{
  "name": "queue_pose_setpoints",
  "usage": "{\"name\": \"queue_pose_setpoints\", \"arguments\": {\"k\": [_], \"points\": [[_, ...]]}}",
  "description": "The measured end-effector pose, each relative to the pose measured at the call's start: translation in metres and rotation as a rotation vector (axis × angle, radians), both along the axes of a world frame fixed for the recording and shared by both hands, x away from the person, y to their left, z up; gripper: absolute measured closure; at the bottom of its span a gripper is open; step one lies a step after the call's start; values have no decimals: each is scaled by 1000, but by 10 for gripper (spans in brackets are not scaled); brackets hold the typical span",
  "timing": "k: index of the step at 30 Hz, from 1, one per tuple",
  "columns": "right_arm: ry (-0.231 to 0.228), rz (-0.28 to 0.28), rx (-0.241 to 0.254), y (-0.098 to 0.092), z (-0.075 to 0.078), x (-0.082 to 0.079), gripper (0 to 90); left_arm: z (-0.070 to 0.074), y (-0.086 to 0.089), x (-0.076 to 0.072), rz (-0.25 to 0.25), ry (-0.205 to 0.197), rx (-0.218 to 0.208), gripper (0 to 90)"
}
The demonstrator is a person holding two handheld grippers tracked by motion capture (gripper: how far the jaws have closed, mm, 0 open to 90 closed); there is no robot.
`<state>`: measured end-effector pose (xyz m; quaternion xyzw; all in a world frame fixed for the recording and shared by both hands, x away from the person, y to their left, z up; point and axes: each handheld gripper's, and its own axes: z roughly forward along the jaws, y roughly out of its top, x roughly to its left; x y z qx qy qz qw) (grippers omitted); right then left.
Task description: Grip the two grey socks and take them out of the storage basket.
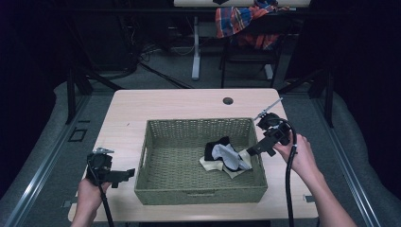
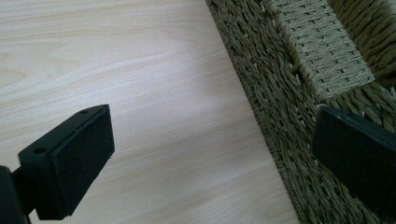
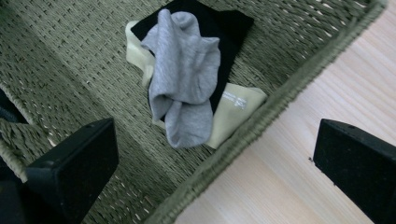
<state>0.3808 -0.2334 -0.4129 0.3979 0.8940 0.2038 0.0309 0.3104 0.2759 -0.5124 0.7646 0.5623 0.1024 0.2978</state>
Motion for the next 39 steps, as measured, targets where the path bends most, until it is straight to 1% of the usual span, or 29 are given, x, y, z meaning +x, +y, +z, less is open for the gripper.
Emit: {"name": "queue_pose_setpoints", "arguments": {"k": [2, 3, 4, 5, 7, 8, 11, 13, 14, 16, 18, 19, 20, 21, 22, 23, 25, 26, 27, 30, 31, 32, 33, 36, 39], "points": [[4, 12, -8, 4, 0, 3, 0, 0, 0, 0, -3, 2, 1, 0], [14, 14, -12, 6, 0, 4, 0, 0, 0, 0, -3, 1, 0, 0], [11, 10, -4, 8, -1, 5, 0, 0, 0, 0, -2, 2, 1, 0], [13, 16, -16, 10, -1, 6, 0, 0, 0, 0, -2, 2, 0, 0], [16, 8, -3, 15, -3, 7, 0, 0, 0, 0, -3, 2, 0, 0], [20, 24, -13, 17, -3, 9, 0, 0, 0, 0, -2, 2, -1, 0], [30, 27, -13, 25, -5, 12, 0, 0, 0, 0, -1, 2, 0, 0], [35, 42, -25, 29, -6, 15, 0, 0, 0, 0, -2, 4, -1, 0], [38, 35, -16, 32, -8, 16, 0, 0, 0, 0, -3, 3, -1, 0], [48, 51, -20, 39, -9, 21, 13, -1, 0, 1, -2, 3, -2, 0], [54, 52, -14, 45, -10, 23, 41, -1, 0, 1, -2, 4, -2, 0], [57, 60, -15, 52, -12, 25, 83, -1, 0, 1, -3, 3, -2, 0], [57, 60, -15, 52, -12, 25, 83, 0, 0, 0, -3, 3, -2, 0], [59, 71, -32, 54, -12, 27, 120, -1, 1, 0, -2, 1, -2, 0], [66, 76, -34, 57, -14, 28, 146, -1, 1, 0, -1, 1, -2, 0], [75, 82, -35, 59, -15, 28, 149, -1, 1, 0, 0, 2, -2, 0], [74, 93, -49, 63, -19, 27, 193, -1, 1, 0, 0, 2, -4, 0], [75, 104, -56, 63, -19, 26, 193, -1, 1, 0, 0, 2, -3, 0], [76, 106, -44, 64, -20, 25, 196, -1, 1, 1, -1, 2, -3, 0], [63, 105, -42, 66, -25, 21, 245, -1, 0, 1, -9, 2, -2, 0], [67, 117, -61, 67, -25, 21, 252, 0, 0, 1, -11, 5, -2, 0], [67, 121, -68, 68, -26, 21, 270, 0, 0, 1, -12, 5, -1, 0], [66, 119, -73, 69, -29, 21, 299, -1, 0, 1, -9, 2, -2, 0], [75, 128, -115, 71, -36, 21, 344, -1, 0, 1, -9, 3, -2, 0], [80, 110, -138, 72, -42, 23, 428, -1, 0, 1, -11, 3, 0, 0]]}}
